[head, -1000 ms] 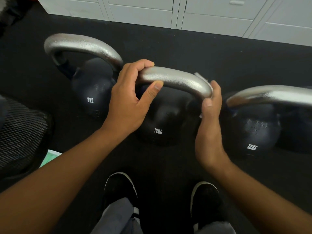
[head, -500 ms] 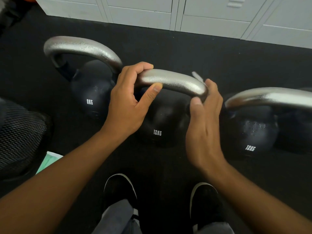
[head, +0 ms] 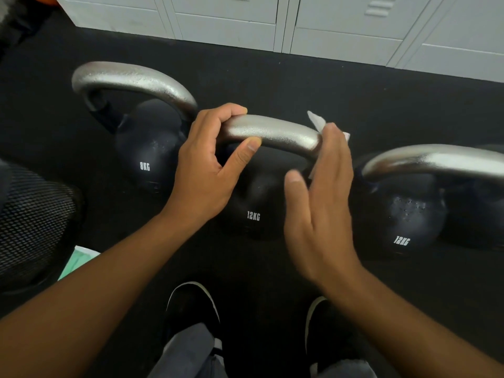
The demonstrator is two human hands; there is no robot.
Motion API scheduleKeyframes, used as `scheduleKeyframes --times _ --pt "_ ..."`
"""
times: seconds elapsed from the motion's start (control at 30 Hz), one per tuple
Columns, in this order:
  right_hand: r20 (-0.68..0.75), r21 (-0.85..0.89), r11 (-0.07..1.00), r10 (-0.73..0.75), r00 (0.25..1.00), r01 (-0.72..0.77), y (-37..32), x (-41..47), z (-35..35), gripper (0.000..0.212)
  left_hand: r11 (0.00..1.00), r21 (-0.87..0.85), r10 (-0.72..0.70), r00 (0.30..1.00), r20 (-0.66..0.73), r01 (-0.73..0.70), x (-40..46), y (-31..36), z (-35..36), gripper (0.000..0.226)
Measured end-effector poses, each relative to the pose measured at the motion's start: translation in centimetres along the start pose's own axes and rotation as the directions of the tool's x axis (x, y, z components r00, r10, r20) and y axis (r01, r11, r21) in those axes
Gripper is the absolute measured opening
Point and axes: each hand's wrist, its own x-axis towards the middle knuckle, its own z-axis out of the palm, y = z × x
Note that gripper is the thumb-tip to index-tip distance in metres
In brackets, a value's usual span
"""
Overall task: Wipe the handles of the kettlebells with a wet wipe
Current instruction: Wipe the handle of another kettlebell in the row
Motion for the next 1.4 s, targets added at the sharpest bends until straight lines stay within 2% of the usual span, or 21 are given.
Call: scheduleKeyframes --times 0.07,0.13,0.43,0.53,0.67,0.9,1.1,1.2,1.3,1.4 --pt "0.039 -0.05 0.998 -0.03 0.999 0.032 0.1 -1.4 0.5 0.078 1.0 0.006 0.0 1.0 0.004 0.0 0.0 0.0 0.0 0.041" --pt "0.052 -0.096 0.994 -0.05 0.997 0.055 0.1 -1.6 0.6 0.08 1.0 0.002 -0.006 1.0 0.004 0.006 0.0 0.0 0.0 0.04" --pt "0.006 -0.224 0.968 -0.118 0.993 0.116 -1.1 2.6 -0.1 0.066 1.0 -0.006 -0.015 1.0 0.02 0.015 0.0 0.0 0.0 0.042" --pt "0.053 -0.251 0.96 -0.114 0.992 0.124 -1.2 0.9 0.3 0.074 1.0 -0.008 -0.012 1.0 0.014 0.012 -0.1 -0.1 -0.1 0.042" --pt "0.133 -0.376 0.892 -0.215 0.968 0.249 -1.2 -1.0 0.8 0.081 1.0 0.006 -0.01 1.0 0.007 0.01 0.0 -0.1 0.0 0.042" --pt "0.104 -0.527 0.794 -0.294 0.95 0.304 -2.0 3.7 0.6 0.065 1.0 0.001 -0.007 0.999 0.041 0.007 0.3 -0.1 -0.4 0.041" --pt "0.211 -0.466 0.808 -0.294 0.932 0.36 -2.2 0.7 0.6 0.073 1.0 -0.003 -0.02 0.997 0.08 0.02 0.5 0.0 -0.9 0.039" --pt "0.187 -0.408 0.83 -0.332 0.925 0.38 -2.7 0.7 0.1 0.072 0.999 -0.024 -0.04 0.995 0.087 0.042 0.5 0.1 -0.8 0.04" --pt "0.101 -0.46 0.821 -0.328 0.939 0.337 -2.8 2.5 -0.7 0.066 0.999 -0.028 -0.031 0.995 0.091 0.033 0.4 0.1 -0.9 0.04" --pt "0.138 -0.535 0.786 -0.28 0.95 0.31 -2.4 4.2 -0.5 0.06 0.999 -0.032 -0.028 0.996 0.081 0.03 0.4 0.1 -0.9 0.04"
